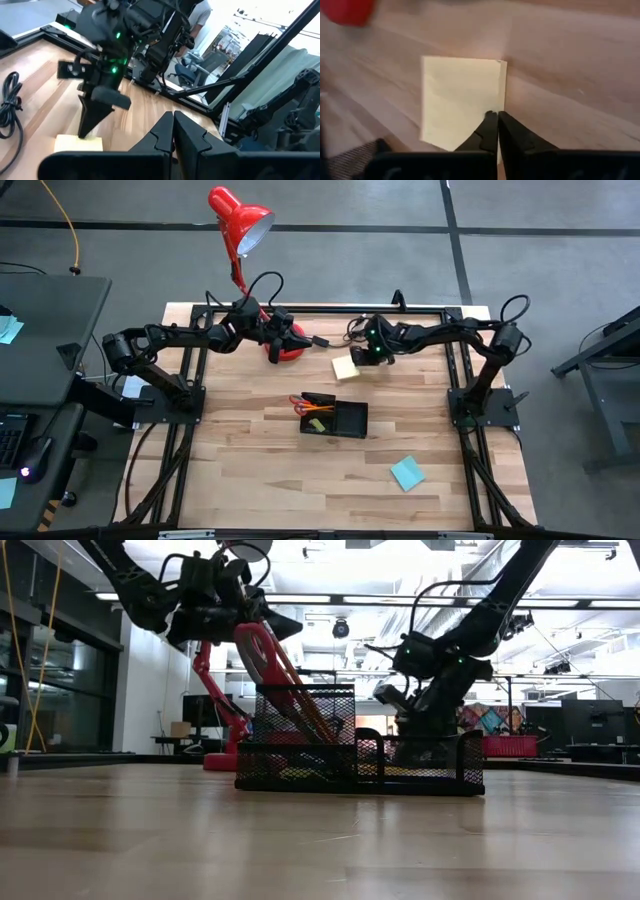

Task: Pick and place office supplies into organizer
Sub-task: Put the yellow sticky notes into the black desk organizer

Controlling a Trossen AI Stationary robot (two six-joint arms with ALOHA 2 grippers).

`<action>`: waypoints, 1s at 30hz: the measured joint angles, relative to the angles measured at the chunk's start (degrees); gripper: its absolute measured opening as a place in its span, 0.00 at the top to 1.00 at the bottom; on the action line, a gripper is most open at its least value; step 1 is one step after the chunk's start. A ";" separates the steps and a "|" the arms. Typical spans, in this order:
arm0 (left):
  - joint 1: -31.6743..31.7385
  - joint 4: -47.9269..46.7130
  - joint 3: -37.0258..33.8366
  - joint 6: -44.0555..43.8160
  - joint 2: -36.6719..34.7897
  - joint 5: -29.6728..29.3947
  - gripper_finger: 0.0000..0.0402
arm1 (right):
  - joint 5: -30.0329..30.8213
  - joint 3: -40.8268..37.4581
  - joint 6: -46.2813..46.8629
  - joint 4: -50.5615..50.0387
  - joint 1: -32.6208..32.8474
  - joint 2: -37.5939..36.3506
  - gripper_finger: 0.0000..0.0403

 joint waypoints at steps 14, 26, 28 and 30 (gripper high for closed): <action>0.00 -2.69 0.01 4.75 -0.03 1.02 0.99 | -5.30 0.25 0.63 8.07 0.30 -0.52 1.00; -0.02 -25.35 0.02 23.48 -0.01 -6.22 1.00 | -10.87 0.37 1.66 10.81 0.25 -2.85 1.00; -0.03 -25.55 0.01 25.32 -0.03 -9.53 1.00 | -10.73 0.37 1.98 10.75 0.24 -3.72 1.00; -0.11 -25.68 0.01 27.28 0.00 -13.64 1.00 | -10.87 0.37 2.18 10.89 -0.04 -4.60 1.00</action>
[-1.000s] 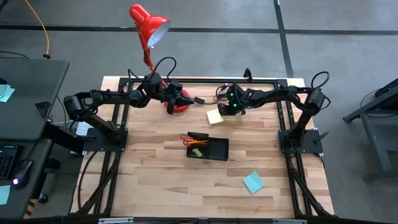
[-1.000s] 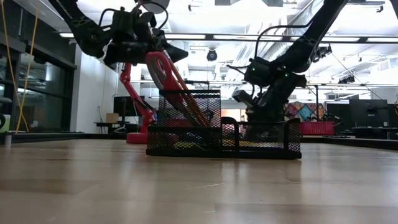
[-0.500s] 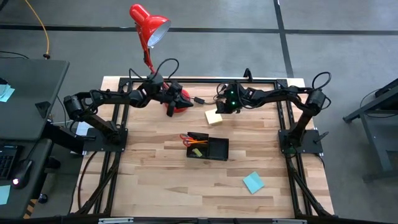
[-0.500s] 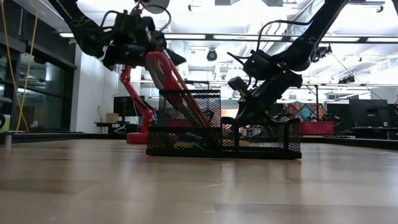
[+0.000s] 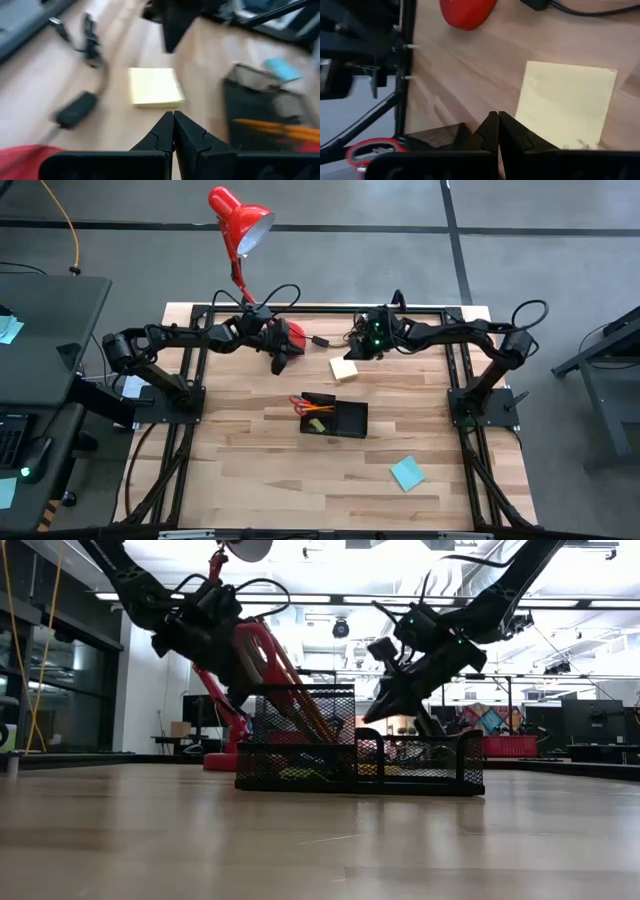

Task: Pick and place office supplies into organizer
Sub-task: Put the yellow sticky notes into the black desk organizer

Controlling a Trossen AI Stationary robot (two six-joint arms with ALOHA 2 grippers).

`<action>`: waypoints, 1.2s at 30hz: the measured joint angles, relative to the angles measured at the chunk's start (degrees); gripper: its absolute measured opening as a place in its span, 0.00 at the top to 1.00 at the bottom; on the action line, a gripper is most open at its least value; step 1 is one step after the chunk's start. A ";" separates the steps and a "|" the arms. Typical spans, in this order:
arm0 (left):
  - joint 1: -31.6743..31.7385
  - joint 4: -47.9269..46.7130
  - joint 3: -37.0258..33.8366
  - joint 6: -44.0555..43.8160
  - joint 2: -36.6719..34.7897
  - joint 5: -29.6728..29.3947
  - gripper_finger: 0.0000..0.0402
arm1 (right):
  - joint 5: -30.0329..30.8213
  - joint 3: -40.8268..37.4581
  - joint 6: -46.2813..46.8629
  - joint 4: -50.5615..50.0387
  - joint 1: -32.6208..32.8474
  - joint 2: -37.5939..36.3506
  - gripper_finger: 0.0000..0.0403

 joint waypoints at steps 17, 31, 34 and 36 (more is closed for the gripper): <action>-1.25 -29.52 13.27 17.48 7.93 -5.88 1.00 | -1.21 0.02 5.85 0.54 -0.49 -3.60 1.00; -8.25 -43.97 29.30 23.79 19.35 -7.14 1.00 | -0.08 0.02 5.75 0.91 -0.09 -3.60 1.00; -10.43 -44.13 29.17 23.94 22.28 -7.86 1.00 | 0.19 0.02 5.59 0.92 -0.08 -3.60 1.00; -10.72 -44.57 29.17 24.69 23.57 -7.82 1.00 | -1.26 0.02 6.22 1.55 -0.08 -3.60 1.00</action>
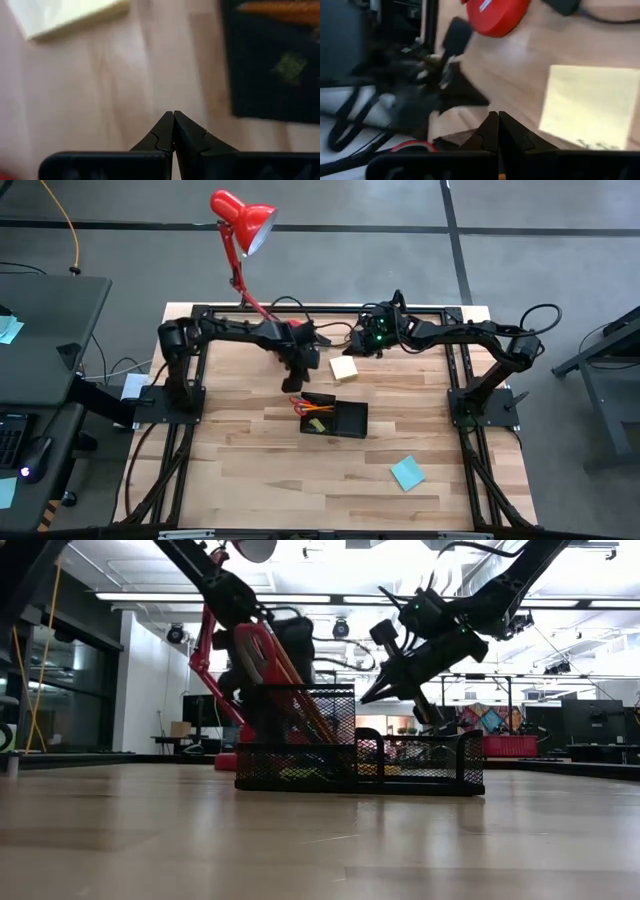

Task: Pick and place office supplies into organizer
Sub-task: Put the yellow sticky notes into the black desk organizer

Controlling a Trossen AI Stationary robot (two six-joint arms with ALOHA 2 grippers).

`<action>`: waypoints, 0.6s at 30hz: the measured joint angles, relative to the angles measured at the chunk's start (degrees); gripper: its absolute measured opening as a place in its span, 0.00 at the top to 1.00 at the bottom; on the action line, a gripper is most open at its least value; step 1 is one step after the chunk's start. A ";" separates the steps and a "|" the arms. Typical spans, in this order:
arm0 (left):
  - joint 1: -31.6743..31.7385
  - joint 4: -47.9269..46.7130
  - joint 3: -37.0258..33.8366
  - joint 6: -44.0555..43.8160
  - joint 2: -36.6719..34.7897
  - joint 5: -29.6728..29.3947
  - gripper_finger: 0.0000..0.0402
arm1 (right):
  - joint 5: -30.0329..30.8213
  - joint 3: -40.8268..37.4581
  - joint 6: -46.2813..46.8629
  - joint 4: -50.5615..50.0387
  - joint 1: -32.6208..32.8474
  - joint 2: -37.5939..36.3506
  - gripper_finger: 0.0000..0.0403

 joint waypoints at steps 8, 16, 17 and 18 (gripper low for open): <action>0.21 1.73 2.87 2.15 1.22 -7.79 1.00 | -0.71 0.04 2.56 -3.06 0.00 0.00 1.00; 0.31 -1.19 12.10 1.85 8.05 -8.54 1.00 | -2.76 0.04 -1.88 -7.36 -0.06 0.00 0.94; 0.30 -1.31 13.05 1.85 8.73 -8.50 1.00 | -2.90 0.04 -1.73 -7.56 -0.04 0.00 0.90; 0.29 -1.36 13.80 1.89 9.28 -7.92 1.00 | -2.91 0.04 -0.90 -7.85 -0.06 0.00 0.86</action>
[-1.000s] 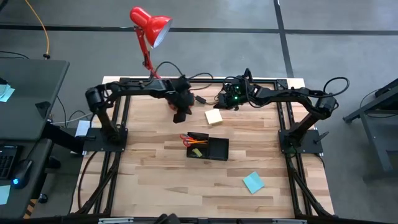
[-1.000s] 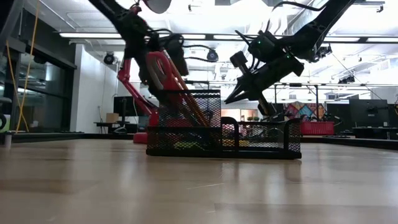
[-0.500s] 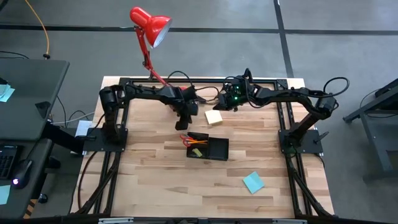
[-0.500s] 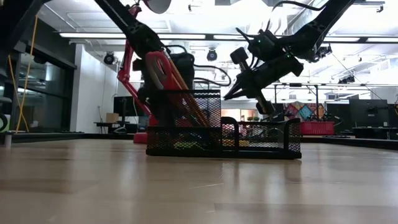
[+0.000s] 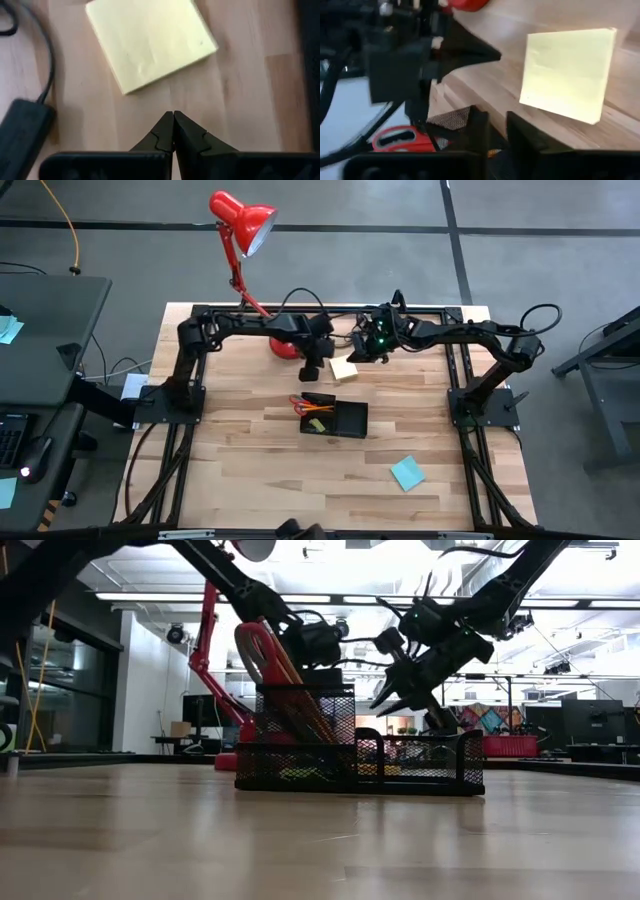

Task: Pick and place office supplies into organizer
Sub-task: Put the yellow sticky notes into the black desk organizer

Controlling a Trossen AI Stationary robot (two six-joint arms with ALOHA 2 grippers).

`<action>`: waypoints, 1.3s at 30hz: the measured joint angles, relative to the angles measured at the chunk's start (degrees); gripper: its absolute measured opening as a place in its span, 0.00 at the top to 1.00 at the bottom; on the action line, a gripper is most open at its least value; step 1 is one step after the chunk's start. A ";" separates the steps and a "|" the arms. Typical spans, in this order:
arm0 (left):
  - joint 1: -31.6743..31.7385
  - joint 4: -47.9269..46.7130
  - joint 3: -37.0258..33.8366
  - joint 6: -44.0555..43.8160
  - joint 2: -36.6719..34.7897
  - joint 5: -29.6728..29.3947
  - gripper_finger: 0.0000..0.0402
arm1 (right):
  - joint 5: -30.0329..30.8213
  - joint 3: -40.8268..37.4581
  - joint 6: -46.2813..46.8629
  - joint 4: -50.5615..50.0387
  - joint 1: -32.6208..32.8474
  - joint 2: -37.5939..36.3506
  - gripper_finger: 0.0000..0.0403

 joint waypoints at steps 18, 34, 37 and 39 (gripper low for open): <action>-1.58 1.66 1.72 -1.15 3.82 3.00 1.00 | 8.18 0.00 4.08 -8.14 -1.10 0.70 0.41; -1.81 2.67 1.88 -3.91 4.93 1.08 1.00 | 5.00 0.02 6.53 -3.32 -0.69 9.39 0.41; -1.86 2.74 1.88 -3.95 4.93 0.94 1.00 | 4.42 0.02 6.74 -3.10 0.11 10.18 0.41; -1.79 2.75 1.85 -4.37 4.98 1.65 1.00 | 4.26 0.02 7.59 -2.58 0.16 10.48 0.41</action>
